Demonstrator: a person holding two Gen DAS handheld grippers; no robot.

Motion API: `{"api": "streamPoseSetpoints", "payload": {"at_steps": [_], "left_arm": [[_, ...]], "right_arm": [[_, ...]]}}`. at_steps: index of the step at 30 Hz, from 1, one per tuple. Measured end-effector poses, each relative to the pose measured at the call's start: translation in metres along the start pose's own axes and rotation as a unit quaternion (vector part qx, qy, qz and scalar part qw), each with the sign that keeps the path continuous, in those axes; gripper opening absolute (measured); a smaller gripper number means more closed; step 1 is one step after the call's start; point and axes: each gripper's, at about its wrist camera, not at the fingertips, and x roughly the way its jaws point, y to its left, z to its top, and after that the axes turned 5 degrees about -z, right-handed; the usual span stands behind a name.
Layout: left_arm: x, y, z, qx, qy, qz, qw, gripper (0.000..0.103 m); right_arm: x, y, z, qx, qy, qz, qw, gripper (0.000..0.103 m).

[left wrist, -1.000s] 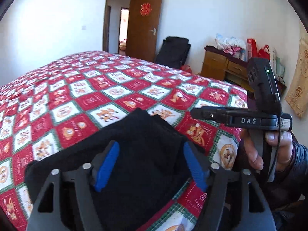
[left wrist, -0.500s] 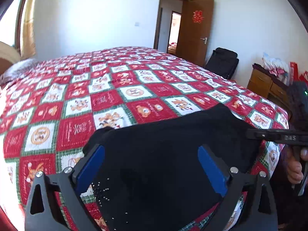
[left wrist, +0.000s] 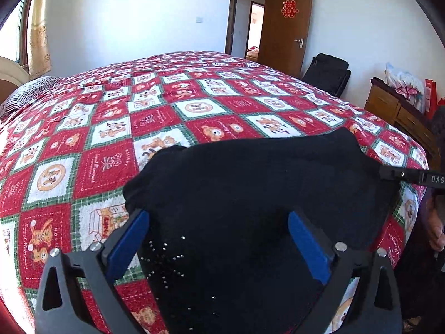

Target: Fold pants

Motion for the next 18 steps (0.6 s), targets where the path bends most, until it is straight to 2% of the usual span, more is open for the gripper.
{"api": "streamPoseSetpoints", "payload": {"at_steps": [3,5,8,9,11,14,17,18], "left_arm": [[0.001,0.001,-0.002,-0.002,0.001,0.0,1.0,0.103],[0.001,0.0,-0.002,-0.002,0.002,0.0,1.0,0.103],[0.002,0.001,-0.002,-0.001,0.002,0.0,1.0,0.103],[0.002,0.002,-0.002,-0.001,0.003,0.0,1.0,0.103],[0.004,0.006,-0.004,-0.006,0.003,0.004,1.0,0.103],[0.003,0.019,-0.01,-0.03,-0.005,0.0,0.9995,0.103],[0.009,0.037,-0.015,-0.084,-0.002,-0.039,0.9957,0.103],[0.008,0.038,-0.015,-0.086,-0.009,-0.042,0.9954,0.103]], "right_arm": [[-0.019,0.016,0.006,-0.029,-0.049,0.007,0.998,0.052],[-0.023,0.031,0.008,-0.054,-0.065,0.021,0.996,0.052],[-0.003,0.047,0.008,-0.083,-0.037,0.026,0.995,0.052],[0.01,0.046,0.007,-0.084,-0.016,0.006,0.996,0.052],[0.027,0.039,0.004,-0.086,-0.005,-0.041,0.995,0.052],[0.03,0.014,0.006,-0.048,0.008,-0.012,0.999,0.061],[0.037,-0.004,0.012,-0.01,0.021,0.013,1.0,0.062],[0.043,-0.007,0.012,-0.007,0.028,0.022,0.999,0.062]]}}
